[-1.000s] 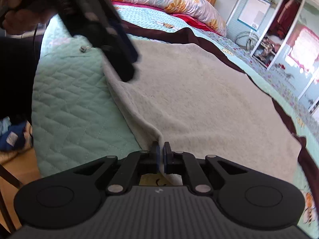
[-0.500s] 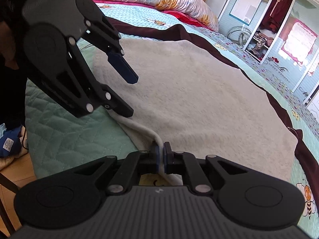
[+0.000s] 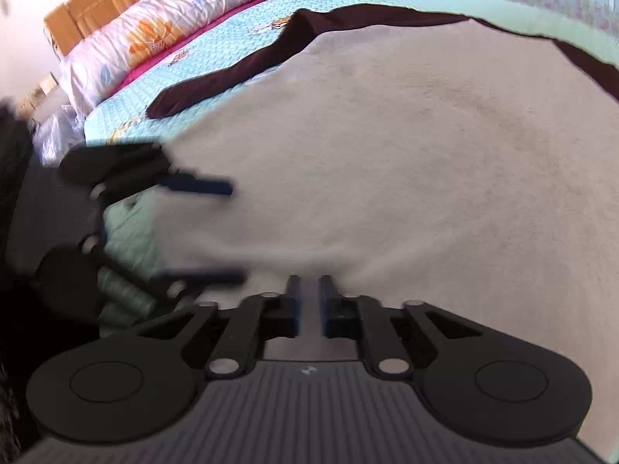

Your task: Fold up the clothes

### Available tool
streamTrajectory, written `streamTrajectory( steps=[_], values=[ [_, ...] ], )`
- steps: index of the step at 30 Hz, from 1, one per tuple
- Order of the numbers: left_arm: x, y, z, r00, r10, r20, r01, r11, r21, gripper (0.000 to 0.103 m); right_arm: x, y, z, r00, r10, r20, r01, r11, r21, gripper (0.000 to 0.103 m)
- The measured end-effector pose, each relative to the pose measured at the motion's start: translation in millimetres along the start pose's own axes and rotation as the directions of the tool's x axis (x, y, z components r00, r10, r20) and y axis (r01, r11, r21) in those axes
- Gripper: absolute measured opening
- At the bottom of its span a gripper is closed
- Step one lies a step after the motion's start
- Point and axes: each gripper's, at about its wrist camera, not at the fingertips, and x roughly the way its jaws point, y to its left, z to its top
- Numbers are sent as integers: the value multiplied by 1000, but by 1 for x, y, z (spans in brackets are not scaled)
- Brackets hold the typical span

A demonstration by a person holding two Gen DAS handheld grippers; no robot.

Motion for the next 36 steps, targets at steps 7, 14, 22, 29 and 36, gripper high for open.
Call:
streamTrajectory(
  steps=[7, 14, 22, 29, 36],
  values=[
    [-2, 2, 0, 1000, -9, -8, 9, 1000, -20, 70, 12, -86, 62, 948, -286, 136, 271, 955, 122, 2],
    [-7, 5, -2, 1000, -19, -8, 19, 999, -29, 70, 11, -16, 29, 989, 145, -9, -145, 989, -33, 12],
    [-12, 8, -5, 1000, -20, -16, 20, 1000, -18, 70, 69, -58, 89, 997, 68, 21, -67, 996, -64, 2],
    [-25, 39, -4, 999, -51, 5, 52, 991, -125, 69, 63, -59, 103, 988, 88, 126, -92, 995, 26, 11],
    [-8, 76, -9, 991, 75, -112, -95, 980, -177, 69, 96, 17, 66, 953, 287, -98, -299, 945, -130, 10]
  ],
)
